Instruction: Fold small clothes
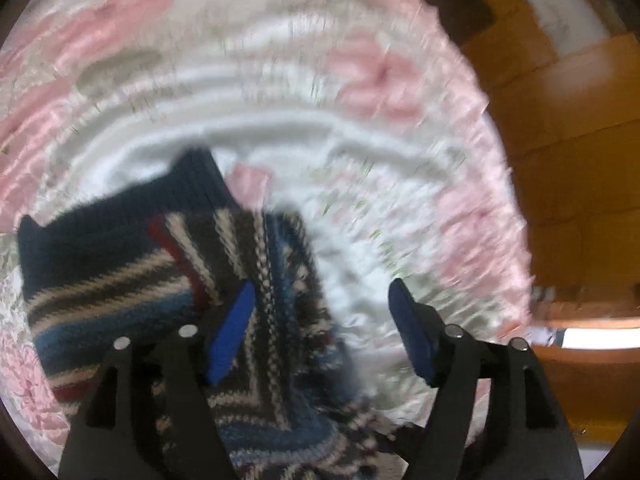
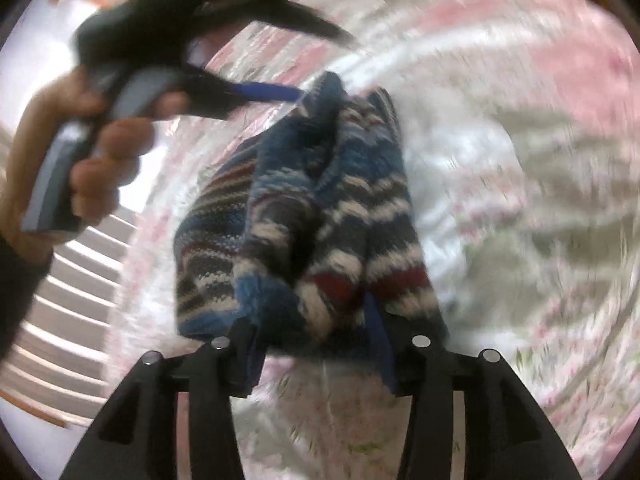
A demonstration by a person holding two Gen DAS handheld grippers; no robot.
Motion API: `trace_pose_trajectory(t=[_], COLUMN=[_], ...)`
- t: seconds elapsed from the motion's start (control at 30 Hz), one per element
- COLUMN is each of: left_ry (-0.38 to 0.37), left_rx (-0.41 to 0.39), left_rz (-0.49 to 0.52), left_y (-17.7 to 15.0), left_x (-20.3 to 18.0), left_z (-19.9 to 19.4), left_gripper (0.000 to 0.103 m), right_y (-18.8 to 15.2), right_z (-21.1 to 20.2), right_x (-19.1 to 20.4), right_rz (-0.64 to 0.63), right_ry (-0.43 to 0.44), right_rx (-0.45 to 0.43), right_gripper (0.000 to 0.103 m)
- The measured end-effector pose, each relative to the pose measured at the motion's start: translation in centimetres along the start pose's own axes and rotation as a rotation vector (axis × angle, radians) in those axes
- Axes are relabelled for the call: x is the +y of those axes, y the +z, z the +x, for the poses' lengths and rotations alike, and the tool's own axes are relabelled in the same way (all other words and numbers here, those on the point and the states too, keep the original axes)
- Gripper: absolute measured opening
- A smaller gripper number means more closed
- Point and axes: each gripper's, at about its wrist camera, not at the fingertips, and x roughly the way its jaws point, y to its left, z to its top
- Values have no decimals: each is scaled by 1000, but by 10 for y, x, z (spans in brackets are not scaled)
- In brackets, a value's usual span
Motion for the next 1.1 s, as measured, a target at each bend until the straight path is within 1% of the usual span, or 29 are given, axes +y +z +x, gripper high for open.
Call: trace_pose_trajectory(t=[0.03, 0.13, 0.17, 0.23, 0.27, 0.37, 0.4, 0.47, 0.5, 0.53, 0.57, 0.63, 0.7, 0.77, 0.83, 0.87, 0.93, 0.97, 1.0, 1.07, 1.1], left_ry=[-39, -149, -177, -227, -249, -306, -331, -359, -369, -384, -399, -441, -475, -511, -527, -532, -576, -581, -575, -582, -590], left_rx=[-40, -115, -132, -154, -162, -175, -186, -192, -203, -208, -209, -208, -204, -199, -192, -193, -176, -163, -152, -124, -115], left_rz=[-22, -73, -80, -74, -84, -129, -166, -220, -251, -278, -299, -317, -304, -305, -321, -331, -360, -371, -372, -384, -395], left_y=[-1, -14, -23, -46, -62, -93, -106, -121, -129, -136, -141, -149, -153, -157, -159, -160, -159, -159, -159, -160, -161], left_x=[4, 20, 24, 33, 40, 60, 71, 87, 95, 101, 106, 111, 111, 113, 117, 121, 131, 135, 138, 144, 149], left_z=[-16, -51, -60, -72, -76, -83, -84, -83, -84, -84, -84, -85, -87, -88, -84, -82, -75, -70, -65, -53, -46], left_gripper=[82, 85, 85, 85, 86, 86, 86, 86, 86, 86, 86, 86, 86, 86, 86, 86, 86, 86, 86, 86, 86], right_y=[0, 3, 6, 15, 19, 31, 35, 41, 44, 47, 49, 54, 56, 51, 42, 37, 38, 42, 49, 65, 75], right_z=[-6, -26, -35, -47, -49, -41, -33, -16, -2, 11, 14, 5, -13, -18, -9, -4, 0, -2, -7, -14, -16], right_x=[-4, -7, -4, 9, 15, 37, 42, 47, 47, 44, 38, 24, 6, -22, -45, -53, -54, -49, -42, -31, -25], right_rz=[17, 29, 18, -47, -72, -154, -174, -183, -176, -158, -127, -73, -17, 64, 120, 136, 153, 139, 115, 78, 67], right_ry=[16, 58, 76, 85, 83, 97, 94, 92, 76, 56, 61, 88, 106, 101, 78, 61, 87, 117, 119, 124, 124], right_rx=[9, 27, 27, 39, 48, 81, 98, 128, 180, 239, 259, 256, 236, 250, 287, 299, 310, 311, 302, 278, 266], right_gripper=[48, 50, 50, 54, 58, 71, 72, 71, 55, 35, 10, 9, 8, 8, 8, 9, 10, 16, 30, 39, 42])
